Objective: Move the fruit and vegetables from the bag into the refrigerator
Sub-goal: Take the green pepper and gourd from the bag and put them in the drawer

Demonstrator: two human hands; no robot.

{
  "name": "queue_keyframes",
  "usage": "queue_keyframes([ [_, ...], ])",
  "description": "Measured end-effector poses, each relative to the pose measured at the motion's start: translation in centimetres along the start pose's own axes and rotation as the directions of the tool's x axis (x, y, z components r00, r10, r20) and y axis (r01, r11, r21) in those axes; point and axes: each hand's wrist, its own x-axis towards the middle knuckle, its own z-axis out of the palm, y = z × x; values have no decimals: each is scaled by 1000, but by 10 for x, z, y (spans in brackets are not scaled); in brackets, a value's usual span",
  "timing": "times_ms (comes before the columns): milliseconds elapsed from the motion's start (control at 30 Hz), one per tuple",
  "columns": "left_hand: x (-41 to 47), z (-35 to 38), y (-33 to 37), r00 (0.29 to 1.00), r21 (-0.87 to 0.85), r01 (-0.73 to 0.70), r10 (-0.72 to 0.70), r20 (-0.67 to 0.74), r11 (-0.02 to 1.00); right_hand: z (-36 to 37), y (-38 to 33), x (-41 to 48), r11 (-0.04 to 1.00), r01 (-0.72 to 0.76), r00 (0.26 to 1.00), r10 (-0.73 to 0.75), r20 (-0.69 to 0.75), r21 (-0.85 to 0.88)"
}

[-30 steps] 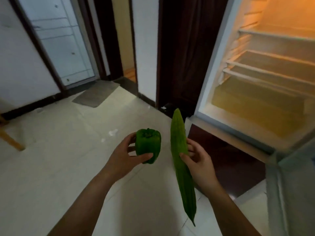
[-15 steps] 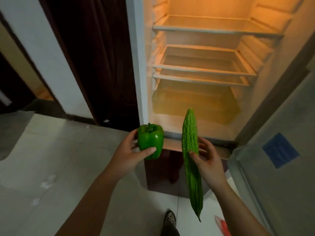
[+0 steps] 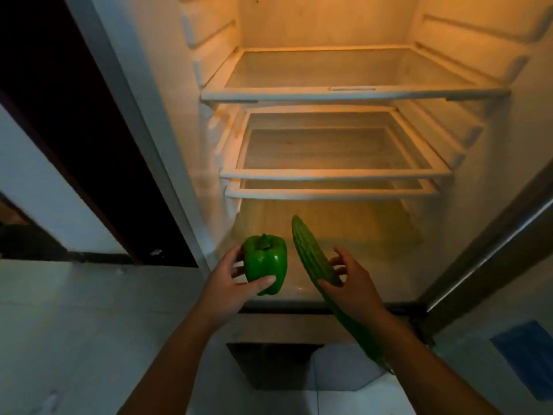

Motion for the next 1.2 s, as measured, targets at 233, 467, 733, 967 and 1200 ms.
queue_keyframes([
  [233, 40, -2, -5, 991, 31, 29, -33, 130, 999, 0, 4, 30, 997, -68, 996, 65, -63, -42],
  [467, 51, -10, -18, 977, 64, 46, -58, 208, 997, -1, 8, 46, 981, -103, 995, 103, -10, -162],
  [733, 47, -16, -23, 968, 42, 32, -42, 249, 999, -6, 8, 55, 961, -175, 980, 191, 53, -214],
  [967, 43, -21, -32, 958, 20, -18, 12, 286, 1000, -3, -1, 25, 957, -227, 970, 238, 44, -183],
  [1200, 58, -5, -37, 954, 38, -147, 132, 268, 988, 5, -5, -25, 943, -308, 949, 315, 37, -128],
])
